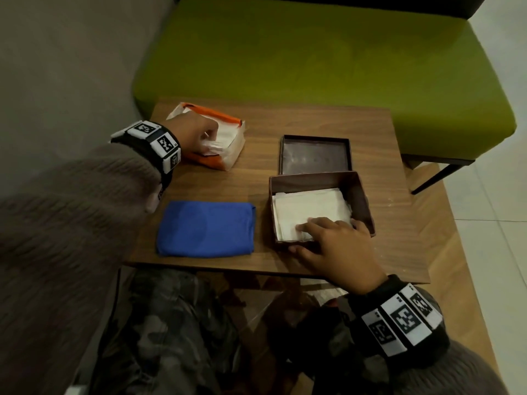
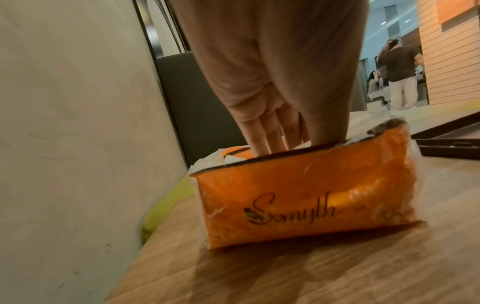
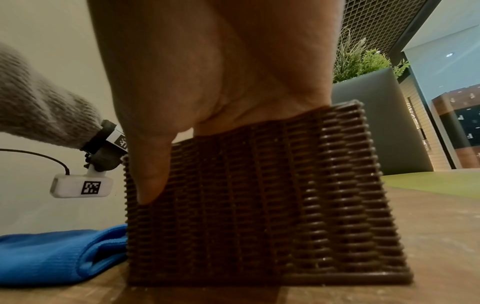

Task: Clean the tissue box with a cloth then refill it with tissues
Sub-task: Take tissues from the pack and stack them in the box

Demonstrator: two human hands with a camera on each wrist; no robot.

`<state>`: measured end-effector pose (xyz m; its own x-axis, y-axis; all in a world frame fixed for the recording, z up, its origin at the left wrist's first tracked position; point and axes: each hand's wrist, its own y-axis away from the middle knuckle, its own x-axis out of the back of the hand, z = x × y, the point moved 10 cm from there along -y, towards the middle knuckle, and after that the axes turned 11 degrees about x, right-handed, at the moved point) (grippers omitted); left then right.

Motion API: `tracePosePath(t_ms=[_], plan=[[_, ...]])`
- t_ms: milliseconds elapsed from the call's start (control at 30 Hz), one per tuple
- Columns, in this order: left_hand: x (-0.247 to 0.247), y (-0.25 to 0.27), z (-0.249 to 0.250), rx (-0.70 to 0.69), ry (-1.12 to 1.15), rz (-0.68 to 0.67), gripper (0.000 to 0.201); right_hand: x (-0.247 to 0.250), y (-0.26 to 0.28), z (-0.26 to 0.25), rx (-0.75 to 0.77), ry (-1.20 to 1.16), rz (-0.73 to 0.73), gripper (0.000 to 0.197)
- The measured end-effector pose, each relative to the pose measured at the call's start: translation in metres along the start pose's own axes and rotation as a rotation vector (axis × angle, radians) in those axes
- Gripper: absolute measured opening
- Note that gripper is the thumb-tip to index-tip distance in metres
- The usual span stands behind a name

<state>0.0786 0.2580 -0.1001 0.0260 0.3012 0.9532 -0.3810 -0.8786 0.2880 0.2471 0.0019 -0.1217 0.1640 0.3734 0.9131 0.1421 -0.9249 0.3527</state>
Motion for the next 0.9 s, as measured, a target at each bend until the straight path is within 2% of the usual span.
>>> tracePosePath(t_ms=[167,267,400,467,533,633,767,833,900], plan=[[0.003,0.001,0.000,0.017,0.002,0.035,0.021,0.001,0.000,-0.001,-0.003,0.000,0.015,0.053],[0.011,0.002,-0.006,0.027,0.028,0.111,0.018,0.001,0.000,-0.001,-0.004,0.000,0.015,0.054],[0.033,0.013,-0.017,0.043,0.199,0.250,0.021,0.002,0.001,-0.001,0.005,0.006,0.021,0.055],[0.046,0.023,-0.021,0.052,0.310,0.334,0.022,0.001,0.001,-0.001,0.010,-0.006,-0.002,0.061],[0.062,0.036,-0.027,0.071,0.399,0.433,0.020,0.001,0.002,-0.002,0.005,-0.046,-0.016,0.076],[0.083,0.058,-0.043,0.134,0.575,0.556,0.012,0.021,0.011,-0.007,0.009,-0.131,0.160,0.092],[0.103,0.092,-0.053,0.202,0.836,0.647,0.015,0.056,0.029,-0.025,0.088,-0.286,0.449,0.071],[0.105,0.107,-0.055,0.228,0.954,0.673,0.020,0.068,0.036,-0.034,0.128,-0.378,0.539,0.063],[0.099,0.119,-0.052,0.244,1.128,0.629,0.021,0.077,0.041,-0.040,0.154,-0.522,0.592,0.059]])
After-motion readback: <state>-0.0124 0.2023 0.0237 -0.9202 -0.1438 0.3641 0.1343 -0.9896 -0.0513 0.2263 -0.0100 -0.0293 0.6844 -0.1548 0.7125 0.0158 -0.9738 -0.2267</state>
